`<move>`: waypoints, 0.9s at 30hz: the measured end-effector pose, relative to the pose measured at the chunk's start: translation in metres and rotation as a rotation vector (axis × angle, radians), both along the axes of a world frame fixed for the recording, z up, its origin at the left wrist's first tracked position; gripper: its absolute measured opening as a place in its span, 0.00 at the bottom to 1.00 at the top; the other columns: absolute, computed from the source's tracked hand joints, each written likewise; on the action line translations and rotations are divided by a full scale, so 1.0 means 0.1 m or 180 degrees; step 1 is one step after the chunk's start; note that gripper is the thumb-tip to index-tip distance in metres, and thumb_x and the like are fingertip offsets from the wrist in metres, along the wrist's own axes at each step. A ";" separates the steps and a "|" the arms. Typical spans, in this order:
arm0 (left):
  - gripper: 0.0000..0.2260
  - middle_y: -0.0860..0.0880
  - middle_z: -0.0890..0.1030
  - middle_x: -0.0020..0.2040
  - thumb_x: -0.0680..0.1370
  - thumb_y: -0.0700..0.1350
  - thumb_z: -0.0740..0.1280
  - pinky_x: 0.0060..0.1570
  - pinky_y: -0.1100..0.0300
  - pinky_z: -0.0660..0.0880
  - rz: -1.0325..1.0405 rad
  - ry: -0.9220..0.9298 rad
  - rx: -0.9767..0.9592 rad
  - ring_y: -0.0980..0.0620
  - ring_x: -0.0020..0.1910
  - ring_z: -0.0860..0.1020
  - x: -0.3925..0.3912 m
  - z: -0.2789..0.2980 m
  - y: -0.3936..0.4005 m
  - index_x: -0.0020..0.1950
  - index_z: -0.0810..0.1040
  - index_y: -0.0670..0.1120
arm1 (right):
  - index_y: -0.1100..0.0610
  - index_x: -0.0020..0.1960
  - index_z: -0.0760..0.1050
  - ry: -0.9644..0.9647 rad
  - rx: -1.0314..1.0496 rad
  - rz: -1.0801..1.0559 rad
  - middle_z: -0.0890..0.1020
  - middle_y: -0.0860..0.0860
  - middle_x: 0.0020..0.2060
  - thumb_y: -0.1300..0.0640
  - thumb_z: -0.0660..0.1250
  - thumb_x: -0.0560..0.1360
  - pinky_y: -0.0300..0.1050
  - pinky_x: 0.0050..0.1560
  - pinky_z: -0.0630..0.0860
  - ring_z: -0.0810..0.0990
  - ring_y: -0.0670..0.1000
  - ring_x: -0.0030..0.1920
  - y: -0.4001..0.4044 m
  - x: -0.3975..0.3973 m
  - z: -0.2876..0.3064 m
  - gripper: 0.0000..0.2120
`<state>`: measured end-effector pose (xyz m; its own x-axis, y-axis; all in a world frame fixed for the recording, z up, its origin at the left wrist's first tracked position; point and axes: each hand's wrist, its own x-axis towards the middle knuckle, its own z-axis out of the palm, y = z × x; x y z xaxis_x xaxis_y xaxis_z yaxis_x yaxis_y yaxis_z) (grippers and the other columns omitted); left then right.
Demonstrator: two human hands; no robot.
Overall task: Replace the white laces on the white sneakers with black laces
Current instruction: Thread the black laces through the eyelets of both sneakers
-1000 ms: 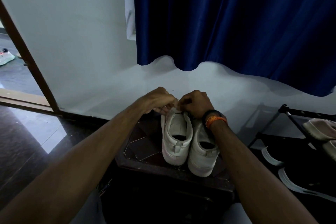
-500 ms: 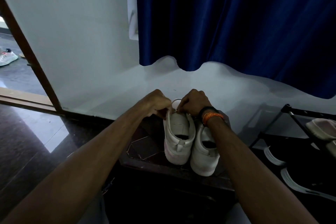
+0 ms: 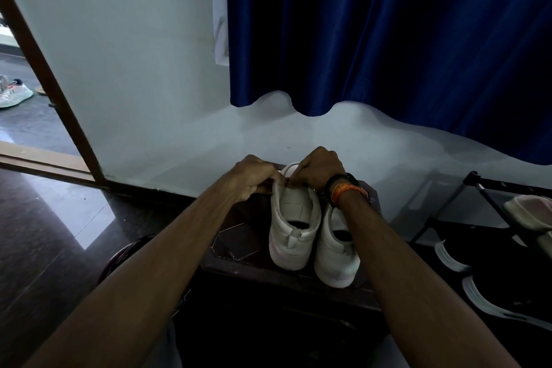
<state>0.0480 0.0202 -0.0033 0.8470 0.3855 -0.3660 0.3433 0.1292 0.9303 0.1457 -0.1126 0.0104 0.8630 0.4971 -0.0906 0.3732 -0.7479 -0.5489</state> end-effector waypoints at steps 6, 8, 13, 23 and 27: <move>0.08 0.43 0.87 0.43 0.66 0.31 0.76 0.39 0.60 0.80 0.0219 -0.0103 0.0121 0.47 0.45 0.85 0.00 -0.09 -0.01 0.42 0.87 0.41 | 0.53 0.47 0.84 -0.0070 -0.0060 0.0065 0.84 0.54 0.46 0.48 0.81 0.54 0.49 0.51 0.83 0.82 0.53 0.48 0.06 0.00 -0.01 0.22; 0.06 0.41 0.86 0.43 0.65 0.32 0.76 0.38 0.60 0.80 0.0245 -0.0124 0.0220 0.46 0.44 0.85 -0.01 -0.12 -0.02 0.40 0.87 0.40 | 0.53 0.46 0.85 -0.0155 -0.0060 0.0110 0.84 0.54 0.46 0.49 0.81 0.57 0.47 0.50 0.82 0.81 0.52 0.48 0.04 -0.01 0.00 0.19; 0.02 0.41 0.85 0.39 0.67 0.34 0.76 0.36 0.61 0.78 0.0262 -0.0199 0.0356 0.48 0.40 0.83 -0.02 -0.16 -0.03 0.36 0.85 0.40 | 0.50 0.45 0.87 -0.0547 -0.0151 0.0369 0.85 0.53 0.48 0.50 0.77 0.66 0.48 0.52 0.80 0.80 0.54 0.51 -0.01 -0.05 -0.03 0.09; 0.07 0.40 0.86 0.45 0.68 0.33 0.73 0.38 0.58 0.81 0.0454 -0.0296 0.0162 0.44 0.46 0.85 -0.05 -0.18 -0.09 0.45 0.86 0.37 | 0.51 0.48 0.87 -0.0946 -0.0250 0.0848 0.87 0.51 0.49 0.57 0.75 0.72 0.40 0.55 0.74 0.82 0.53 0.54 -0.02 -0.16 0.08 0.06; 0.09 0.42 0.87 0.45 0.67 0.32 0.73 0.40 0.57 0.81 0.0512 -0.0311 0.0003 0.43 0.47 0.85 -0.05 -0.18 -0.09 0.46 0.86 0.40 | 0.53 0.51 0.87 -0.0836 -0.0223 0.0959 0.87 0.52 0.50 0.60 0.73 0.73 0.41 0.56 0.73 0.81 0.54 0.55 -0.06 -0.18 0.11 0.08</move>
<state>0.0429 0.0109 -0.0212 0.8059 0.5192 -0.2846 0.2261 0.1743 0.9584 0.1280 -0.1183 0.0211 0.6778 0.7318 0.0709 0.7023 -0.6158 -0.3571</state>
